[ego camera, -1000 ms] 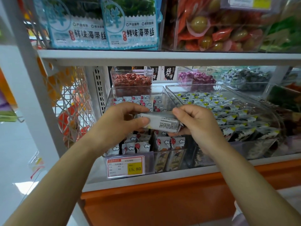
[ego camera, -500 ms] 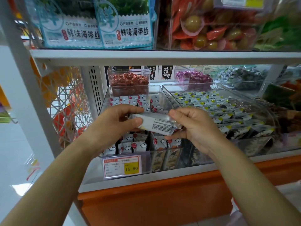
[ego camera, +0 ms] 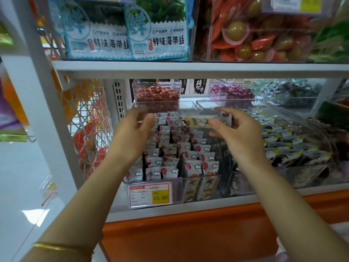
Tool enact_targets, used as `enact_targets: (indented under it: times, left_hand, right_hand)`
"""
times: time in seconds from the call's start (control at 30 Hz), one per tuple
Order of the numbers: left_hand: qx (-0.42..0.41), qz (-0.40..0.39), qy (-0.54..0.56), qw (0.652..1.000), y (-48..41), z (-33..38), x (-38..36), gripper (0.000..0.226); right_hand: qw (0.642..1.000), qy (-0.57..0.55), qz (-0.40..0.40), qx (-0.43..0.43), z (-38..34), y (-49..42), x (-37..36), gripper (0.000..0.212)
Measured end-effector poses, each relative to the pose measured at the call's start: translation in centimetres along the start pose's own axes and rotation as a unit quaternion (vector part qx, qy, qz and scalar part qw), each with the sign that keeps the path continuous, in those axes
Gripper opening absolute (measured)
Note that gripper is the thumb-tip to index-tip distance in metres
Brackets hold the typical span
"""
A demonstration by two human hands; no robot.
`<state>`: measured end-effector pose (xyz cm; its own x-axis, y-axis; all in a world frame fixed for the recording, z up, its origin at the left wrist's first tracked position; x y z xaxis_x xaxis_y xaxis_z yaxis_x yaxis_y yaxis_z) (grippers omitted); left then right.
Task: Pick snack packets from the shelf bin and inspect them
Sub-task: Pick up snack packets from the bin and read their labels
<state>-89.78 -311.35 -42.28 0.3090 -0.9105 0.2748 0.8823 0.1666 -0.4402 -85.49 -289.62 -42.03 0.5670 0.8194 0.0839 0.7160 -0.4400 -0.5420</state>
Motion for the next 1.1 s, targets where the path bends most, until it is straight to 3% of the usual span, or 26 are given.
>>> enact_targets:
  times: [0.13,0.3,0.4,0.5,0.63,0.73,0.93,1.03,1.1]
  left_hand:
    - [-0.096,-0.004,-0.140,0.986,-1.1,0.6,-1.3,0.038]
    - [-0.118,-0.131,-0.267,0.947,-2.2,-0.8,-5.8,0.016]
    - [-0.107,-0.225,-0.393,0.885,-2.6,-2.9,-8.0,0.038]
    - [-0.107,-0.258,-0.466,0.840,-2.9,-4.2,-8.6,0.049]
    - [-0.101,-0.258,-0.456,0.846,-2.2,-4.3,-7.7,0.039]
    - [-0.111,-0.249,-0.437,0.857,-1.5,-4.0,-7.2,0.045]
    - [-0.134,-0.233,-0.396,0.878,-1.1,-3.8,-6.8,0.046]
    - [-0.145,-0.220,-0.380,0.887,-0.9,-3.5,-6.4,0.047]
    - [-0.134,-0.216,-0.389,0.886,-0.7,-3.7,-6.0,0.049]
  right_hand:
    - [0.998,0.052,0.029,0.001,0.4,-0.4,-0.3,0.039]
    - [0.997,0.072,0.023,0.016,0.5,-0.5,-1.0,0.041]
    - [0.997,0.072,0.026,0.018,0.8,-0.6,-1.0,0.039]
    - [0.997,0.067,0.028,0.028,0.6,-0.8,-1.1,0.037]
    - [0.994,0.086,-0.013,0.070,-0.5,-2.3,-3.1,0.028]
    - [0.982,0.138,-0.061,0.112,-1.1,-4.1,-6.7,0.028]
    - [0.921,0.303,-0.162,0.182,0.0,-5.6,-12.7,0.016]
    - [0.881,0.364,-0.210,0.216,0.8,-5.1,-14.6,0.024]
    - [0.887,0.363,-0.199,0.206,1.1,-5.3,-14.6,0.022]
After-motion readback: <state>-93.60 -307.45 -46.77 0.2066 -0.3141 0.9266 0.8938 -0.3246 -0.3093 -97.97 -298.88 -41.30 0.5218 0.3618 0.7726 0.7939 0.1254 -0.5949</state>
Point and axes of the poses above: each hand's wrist, its own y-axis away from the middle knuckle, its own x-axis out of the back of the hand, z = x × y, the point moved 6 cm from there along -y, towards the middle knuckle, and after that the axes turned 11 degrees about z, right-handed, at the moved point
